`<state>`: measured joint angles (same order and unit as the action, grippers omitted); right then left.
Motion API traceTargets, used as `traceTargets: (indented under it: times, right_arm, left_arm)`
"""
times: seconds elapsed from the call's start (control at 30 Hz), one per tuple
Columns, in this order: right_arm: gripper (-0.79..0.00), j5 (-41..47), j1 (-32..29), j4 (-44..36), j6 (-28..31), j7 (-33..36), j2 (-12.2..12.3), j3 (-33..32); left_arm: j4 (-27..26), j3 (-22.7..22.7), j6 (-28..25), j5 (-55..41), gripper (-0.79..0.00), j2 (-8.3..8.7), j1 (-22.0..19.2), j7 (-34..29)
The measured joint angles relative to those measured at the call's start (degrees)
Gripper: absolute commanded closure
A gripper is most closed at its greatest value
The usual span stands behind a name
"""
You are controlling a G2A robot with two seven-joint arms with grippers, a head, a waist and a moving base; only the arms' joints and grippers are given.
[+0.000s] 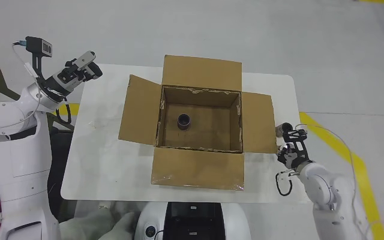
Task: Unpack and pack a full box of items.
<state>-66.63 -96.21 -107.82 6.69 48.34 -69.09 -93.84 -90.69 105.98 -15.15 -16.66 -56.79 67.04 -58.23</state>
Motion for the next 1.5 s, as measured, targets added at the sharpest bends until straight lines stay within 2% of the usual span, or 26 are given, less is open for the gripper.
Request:
traceTargets:
  times: [0.1,0.27,0.7,0.8,0.93,1.23,1.33,1.37,1.5]
  right_arm:
    - [0.0,0.28,1.05,1.3,-0.98,-0.58,-0.02,0.31]
    - [-0.129,-1.11,2.67,2.97,-0.65,-0.76,0.11,1.13]
    - [-0.154,-1.51,5.47,7.32,-1.77,-1.92,0.22,2.45]
    - [-0.268,-1.94,5.81,7.76,-1.86,-1.81,0.26,2.78]
    - [-0.268,-1.8,6.03,7.93,-2.31,-1.46,0.28,3.02]
    - [-0.336,-1.46,6.85,8.83,-4.49,-0.86,0.21,3.99]
    - [-0.4,-2.02,6.93,8.34,-4.97,-1.11,0.25,4.07]
    - [-0.449,-2.37,6.84,7.88,-5.2,-1.09,0.28,4.0]
    - [-0.514,-3.06,6.31,5.41,-5.9,-0.62,0.41,3.27]
  left_arm:
    - [0.0,0.0,0.0,0.0,-0.785,0.0,0.0,0.0]
    - [0.0,0.0,0.0,0.0,-0.785,0.0,0.0,0.0]
    - [0.0,0.0,0.0,0.0,-0.785,0.0,0.0,0.0]
    - [0.0,0.0,0.0,0.0,-0.785,0.0,0.0,0.0]
    - [0.0,0.0,0.0,0.0,-0.785,0.0,0.0,0.0]
    - [0.0,0.0,0.0,0.0,-0.785,0.0,0.0,0.0]
    - [0.0,0.0,0.0,0.0,-0.785,0.0,0.0,0.0]
    - [0.0,0.0,0.0,0.0,-0.785,0.0,0.0,0.0]
    - [0.0,0.0,0.0,0.0,-0.785,0.0,0.0,0.0]
